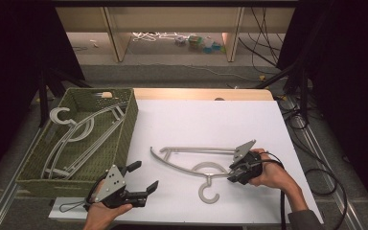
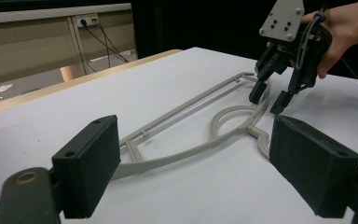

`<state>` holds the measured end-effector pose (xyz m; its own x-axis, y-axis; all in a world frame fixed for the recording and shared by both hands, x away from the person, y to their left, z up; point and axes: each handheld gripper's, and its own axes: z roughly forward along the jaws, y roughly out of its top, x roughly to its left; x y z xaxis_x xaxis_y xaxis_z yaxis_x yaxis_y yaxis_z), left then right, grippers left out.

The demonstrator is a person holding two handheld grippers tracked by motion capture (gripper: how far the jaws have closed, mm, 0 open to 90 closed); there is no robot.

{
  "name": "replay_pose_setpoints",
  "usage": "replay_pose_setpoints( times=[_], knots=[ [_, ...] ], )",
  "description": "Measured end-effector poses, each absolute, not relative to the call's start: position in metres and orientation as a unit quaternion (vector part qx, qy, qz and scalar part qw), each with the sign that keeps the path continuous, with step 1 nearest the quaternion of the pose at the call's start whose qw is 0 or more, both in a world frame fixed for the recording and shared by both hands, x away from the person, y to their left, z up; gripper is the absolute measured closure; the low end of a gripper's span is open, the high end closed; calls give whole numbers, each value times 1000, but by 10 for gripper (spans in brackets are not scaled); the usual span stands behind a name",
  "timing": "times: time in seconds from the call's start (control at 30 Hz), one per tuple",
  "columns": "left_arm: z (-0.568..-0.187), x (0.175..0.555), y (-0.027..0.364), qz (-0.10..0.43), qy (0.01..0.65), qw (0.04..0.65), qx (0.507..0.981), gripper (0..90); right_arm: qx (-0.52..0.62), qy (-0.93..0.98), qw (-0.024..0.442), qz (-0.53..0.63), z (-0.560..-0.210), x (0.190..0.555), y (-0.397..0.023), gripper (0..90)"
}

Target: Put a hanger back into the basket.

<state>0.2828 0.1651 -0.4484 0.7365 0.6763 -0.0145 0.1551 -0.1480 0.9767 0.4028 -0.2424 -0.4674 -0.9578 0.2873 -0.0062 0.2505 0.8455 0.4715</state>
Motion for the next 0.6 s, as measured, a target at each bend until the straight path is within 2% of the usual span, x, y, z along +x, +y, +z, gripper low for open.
replay_pose_setpoints(
  times=[0.3,0.33,0.6],
  knots=[
    [-449,283,165,221,284,579,731,164,124,971,26,203,-463,410,-235,625],
    [-450,283,164,218,286,582,730,164,117,974,14,193,-462,411,-234,650],
    [-450,283,164,217,289,576,733,165,82,981,19,174,-461,416,-228,706]
  ],
)
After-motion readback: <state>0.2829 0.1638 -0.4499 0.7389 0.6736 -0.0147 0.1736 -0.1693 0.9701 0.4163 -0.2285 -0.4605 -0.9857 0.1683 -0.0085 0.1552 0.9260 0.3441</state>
